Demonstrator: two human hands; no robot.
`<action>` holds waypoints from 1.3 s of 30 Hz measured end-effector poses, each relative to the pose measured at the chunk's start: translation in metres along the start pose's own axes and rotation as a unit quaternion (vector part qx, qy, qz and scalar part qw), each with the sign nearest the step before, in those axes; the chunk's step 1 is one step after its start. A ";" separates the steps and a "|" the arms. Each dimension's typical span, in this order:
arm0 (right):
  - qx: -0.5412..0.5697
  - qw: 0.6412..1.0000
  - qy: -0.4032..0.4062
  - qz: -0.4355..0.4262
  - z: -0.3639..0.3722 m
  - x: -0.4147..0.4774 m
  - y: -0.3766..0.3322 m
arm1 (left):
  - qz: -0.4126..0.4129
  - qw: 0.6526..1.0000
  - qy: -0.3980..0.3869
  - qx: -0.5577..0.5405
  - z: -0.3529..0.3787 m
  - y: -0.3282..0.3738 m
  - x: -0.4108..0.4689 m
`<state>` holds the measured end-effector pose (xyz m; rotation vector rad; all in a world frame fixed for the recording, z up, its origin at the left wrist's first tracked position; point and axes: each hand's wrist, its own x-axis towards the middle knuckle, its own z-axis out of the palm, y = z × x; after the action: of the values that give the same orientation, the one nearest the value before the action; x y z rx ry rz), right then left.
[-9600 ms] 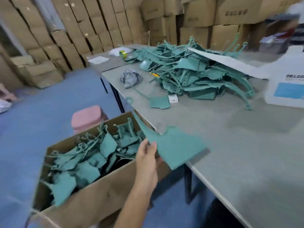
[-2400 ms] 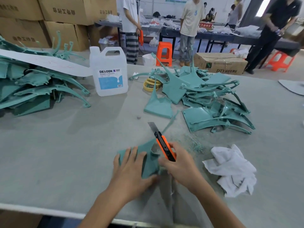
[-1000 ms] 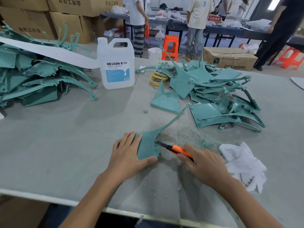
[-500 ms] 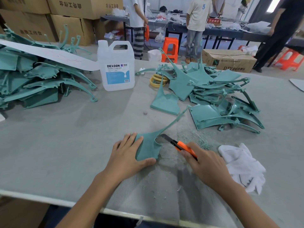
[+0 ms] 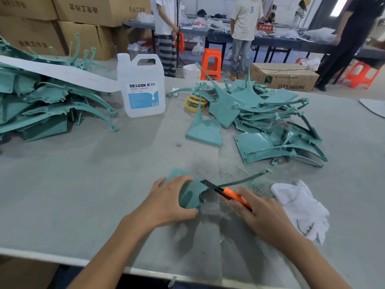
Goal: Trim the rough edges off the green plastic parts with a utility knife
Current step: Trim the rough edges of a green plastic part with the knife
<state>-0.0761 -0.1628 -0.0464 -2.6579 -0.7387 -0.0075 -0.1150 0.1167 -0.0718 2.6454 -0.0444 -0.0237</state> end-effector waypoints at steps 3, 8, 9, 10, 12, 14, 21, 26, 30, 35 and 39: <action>-0.011 1.000 -0.016 -0.024 0.000 0.000 0.000 | -0.054 0.998 0.026 -0.004 0.001 -0.007 -0.003; -0.019 0.997 -0.055 -0.053 -0.002 0.004 0.002 | -0.106 0.992 0.032 -0.056 -0.002 -0.008 -0.003; -0.017 0.996 -0.063 -0.059 -0.002 0.005 0.002 | -0.109 0.992 0.028 -0.065 -0.004 -0.008 -0.003; -0.015 0.995 -0.072 -0.064 -0.003 0.005 0.003 | -0.113 0.991 0.024 -0.072 -0.005 -0.009 -0.003; -0.017 0.993 -0.089 -0.072 -0.003 0.006 0.005 | -0.116 0.990 0.019 -0.081 -0.006 -0.009 -0.002; -0.027 0.992 -0.096 -0.078 -0.001 0.007 0.005 | -0.115 0.990 0.014 -0.083 -0.006 -0.009 -0.002; 0.001 0.996 -0.064 -0.066 0.001 0.010 0.005 | -0.119 0.989 0.010 -0.088 -0.008 -0.008 -0.004; -0.035 0.997 -0.041 -0.049 0.002 0.012 0.005 | -0.121 0.989 0.009 -0.085 -0.008 -0.008 -0.004; -0.011 0.994 -0.083 -0.072 0.001 0.008 0.005 | -0.123 0.989 0.010 -0.085 -0.008 -0.007 -0.005; -0.048 0.996 -0.038 -0.064 0.002 0.009 0.006 | -0.124 0.989 0.003 -0.081 -0.008 -0.007 -0.004; -0.019 0.997 -0.051 -0.058 0.005 0.005 0.002 | -0.125 0.988 0.009 -0.086 -0.005 -0.009 -0.004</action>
<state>-0.0707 -0.1601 -0.0514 -2.6630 -0.9340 0.0836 -0.1183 0.1270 -0.0710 2.4618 0.2843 -0.0838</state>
